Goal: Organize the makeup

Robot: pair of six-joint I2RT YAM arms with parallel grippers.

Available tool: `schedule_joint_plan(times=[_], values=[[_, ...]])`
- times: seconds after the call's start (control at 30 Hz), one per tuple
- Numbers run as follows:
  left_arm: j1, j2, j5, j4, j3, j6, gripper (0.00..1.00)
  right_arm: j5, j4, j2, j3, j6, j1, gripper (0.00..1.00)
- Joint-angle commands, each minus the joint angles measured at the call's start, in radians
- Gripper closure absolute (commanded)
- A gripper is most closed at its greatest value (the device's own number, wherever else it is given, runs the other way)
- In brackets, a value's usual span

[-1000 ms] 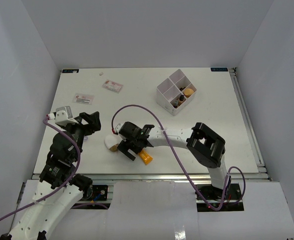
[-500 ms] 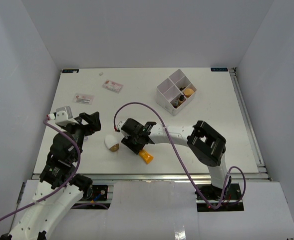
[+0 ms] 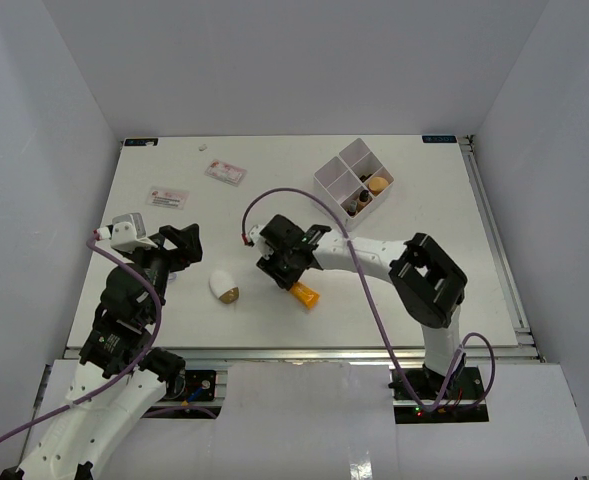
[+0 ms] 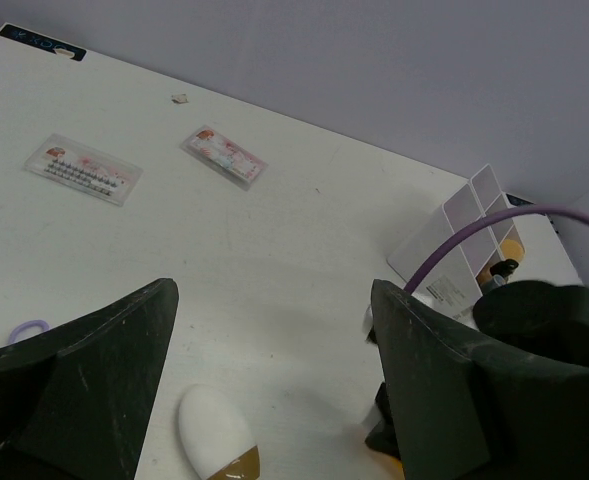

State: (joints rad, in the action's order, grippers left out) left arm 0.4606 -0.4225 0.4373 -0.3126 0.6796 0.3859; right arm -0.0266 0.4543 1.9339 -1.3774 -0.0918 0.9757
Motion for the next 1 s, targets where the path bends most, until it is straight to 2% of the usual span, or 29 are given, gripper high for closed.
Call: schedule_joint_plan(times=[0.0,0.27,0.4,0.53,0.67,0.8,0.97], values=[[0.000,-0.005,-0.012,0.013,-0.006,-0.002,0.11,0.076,-0.006,-0.175,-0.052,-0.071,-0.169,0.92],[0.000,-0.010,-0.017,0.015,-0.008,-0.004,0.11,0.049,-0.168,-0.328,-0.080,-0.109,-0.346,0.92],[0.000,-0.015,-0.019,0.015,-0.008,-0.004,0.11,0.033,-0.314,-0.368,-0.062,-0.131,-0.429,0.92],[0.000,-0.020,-0.023,0.015,-0.008,-0.004,0.11,0.081,-0.481,-0.394,-0.031,-0.144,-0.510,0.92],[0.000,-0.027,-0.026,0.015,-0.008,-0.004,0.11,0.078,-0.661,-0.386,0.030,-0.144,-0.546,0.92],[0.000,-0.030,-0.028,0.015,-0.008,-0.004,0.11,0.096,-0.718,-0.345,0.030,-0.112,-0.558,0.92],[0.000,-0.037,-0.031,0.015,-0.008,-0.002,0.11,0.111,-0.899,-0.306,0.118,-0.066,-0.570,0.92]])
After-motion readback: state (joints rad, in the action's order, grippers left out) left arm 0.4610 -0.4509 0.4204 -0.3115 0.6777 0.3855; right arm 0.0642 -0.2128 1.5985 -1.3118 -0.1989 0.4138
